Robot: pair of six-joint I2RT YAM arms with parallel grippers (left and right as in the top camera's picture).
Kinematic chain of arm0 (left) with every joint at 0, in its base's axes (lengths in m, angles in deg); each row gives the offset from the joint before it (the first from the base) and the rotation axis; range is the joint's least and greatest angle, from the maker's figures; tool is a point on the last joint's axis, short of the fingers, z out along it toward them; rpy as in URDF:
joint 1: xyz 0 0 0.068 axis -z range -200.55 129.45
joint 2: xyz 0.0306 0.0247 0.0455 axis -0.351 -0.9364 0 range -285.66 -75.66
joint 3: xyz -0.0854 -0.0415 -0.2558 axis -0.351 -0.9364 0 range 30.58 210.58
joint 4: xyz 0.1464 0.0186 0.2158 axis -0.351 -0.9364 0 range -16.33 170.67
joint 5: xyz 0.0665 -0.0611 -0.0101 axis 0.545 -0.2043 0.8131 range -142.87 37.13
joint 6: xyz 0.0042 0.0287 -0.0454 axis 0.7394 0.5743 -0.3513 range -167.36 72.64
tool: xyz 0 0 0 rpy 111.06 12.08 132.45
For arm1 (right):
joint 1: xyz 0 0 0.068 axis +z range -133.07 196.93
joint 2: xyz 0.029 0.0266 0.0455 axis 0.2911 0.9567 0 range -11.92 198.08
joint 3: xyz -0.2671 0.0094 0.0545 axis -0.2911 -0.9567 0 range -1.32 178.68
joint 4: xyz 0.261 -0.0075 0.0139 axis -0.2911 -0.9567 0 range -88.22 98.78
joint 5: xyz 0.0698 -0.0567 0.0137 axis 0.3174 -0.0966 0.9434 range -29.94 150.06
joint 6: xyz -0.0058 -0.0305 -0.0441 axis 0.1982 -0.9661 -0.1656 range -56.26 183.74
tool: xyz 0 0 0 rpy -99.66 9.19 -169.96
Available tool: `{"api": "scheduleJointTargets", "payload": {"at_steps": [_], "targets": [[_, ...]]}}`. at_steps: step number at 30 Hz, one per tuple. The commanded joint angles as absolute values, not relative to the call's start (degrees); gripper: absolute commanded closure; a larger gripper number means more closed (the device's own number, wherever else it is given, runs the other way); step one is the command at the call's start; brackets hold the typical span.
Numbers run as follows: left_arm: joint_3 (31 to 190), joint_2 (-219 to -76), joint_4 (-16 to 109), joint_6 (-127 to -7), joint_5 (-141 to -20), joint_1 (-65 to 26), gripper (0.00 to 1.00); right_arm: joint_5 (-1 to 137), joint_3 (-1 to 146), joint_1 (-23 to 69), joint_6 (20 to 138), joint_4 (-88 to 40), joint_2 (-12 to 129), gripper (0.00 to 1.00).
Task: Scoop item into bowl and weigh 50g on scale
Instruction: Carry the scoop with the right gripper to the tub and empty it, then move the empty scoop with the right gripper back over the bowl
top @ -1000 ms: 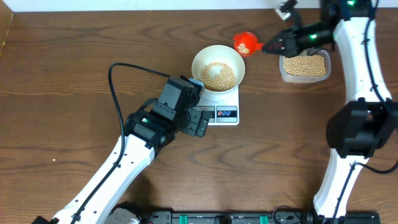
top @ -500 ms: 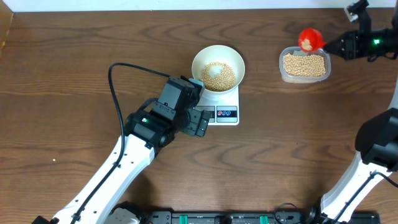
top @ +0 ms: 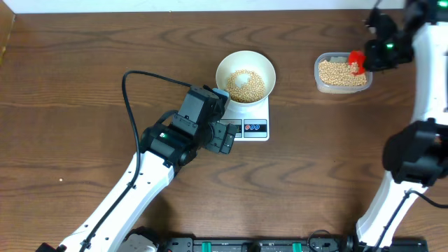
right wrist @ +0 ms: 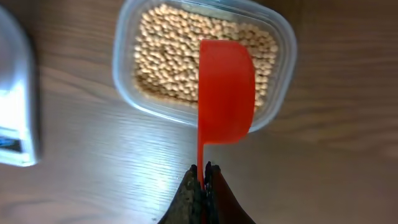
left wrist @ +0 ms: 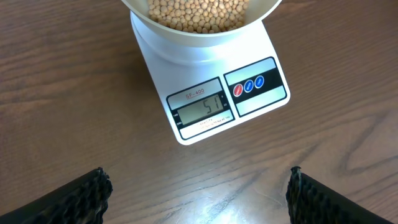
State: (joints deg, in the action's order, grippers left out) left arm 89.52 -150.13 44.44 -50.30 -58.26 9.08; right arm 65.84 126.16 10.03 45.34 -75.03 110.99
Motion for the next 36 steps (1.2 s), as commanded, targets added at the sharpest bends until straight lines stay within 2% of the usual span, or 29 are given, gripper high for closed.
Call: {"api": "scheduleJointTargets", "payload": {"at_steps": [1, 10, 15, 20, 28, 31, 33, 36], "targets": [[89.6, -149.7, 44.2, -50.1, -57.3, 8.9, 0.08, 46.0, 126.2, 15.3, 49.7, -74.5, 109.5, 0.99], [89.6, -149.7, 44.2, -50.1, -57.3, 8.9, 0.07, 26.8, 126.2, 23.3, 53.1, -74.3, 109.5, 0.98], [89.6, -149.7, 44.2, -50.1, -57.3, 8.9, 0.08, 27.0, 126.2, 24.0, 53.4, -72.8, 109.5, 0.99], [89.6, -149.7, 44.2, -50.1, -57.3, 8.9, 0.07, 41.9, 126.2, 23.6, 47.5, -70.2, 109.1, 0.99], [89.6, -149.7, 44.2, -50.1, -57.3, 8.9, 0.07, 75.4, 132.5, 23.8, 40.1, -63.3, 107.2, 0.99], [89.6, -149.7, 44.2, -50.1, -57.3, 8.9, 0.08, 91.8, 132.9, 23.9, 37.0, -60.1, 107.3, 0.99], [89.6, -149.7, 44.2, -50.1, -57.3, 8.9, 0.08, 96.8, 132.6, 24.4, 36.6, -58.9, 107.8, 0.99], [89.6, -149.7, 44.2, -50.1, -57.3, 8.9, 0.08, 96.9, 131.9, 26.1, 36.6, -59.0, 109.1, 0.99]]}}
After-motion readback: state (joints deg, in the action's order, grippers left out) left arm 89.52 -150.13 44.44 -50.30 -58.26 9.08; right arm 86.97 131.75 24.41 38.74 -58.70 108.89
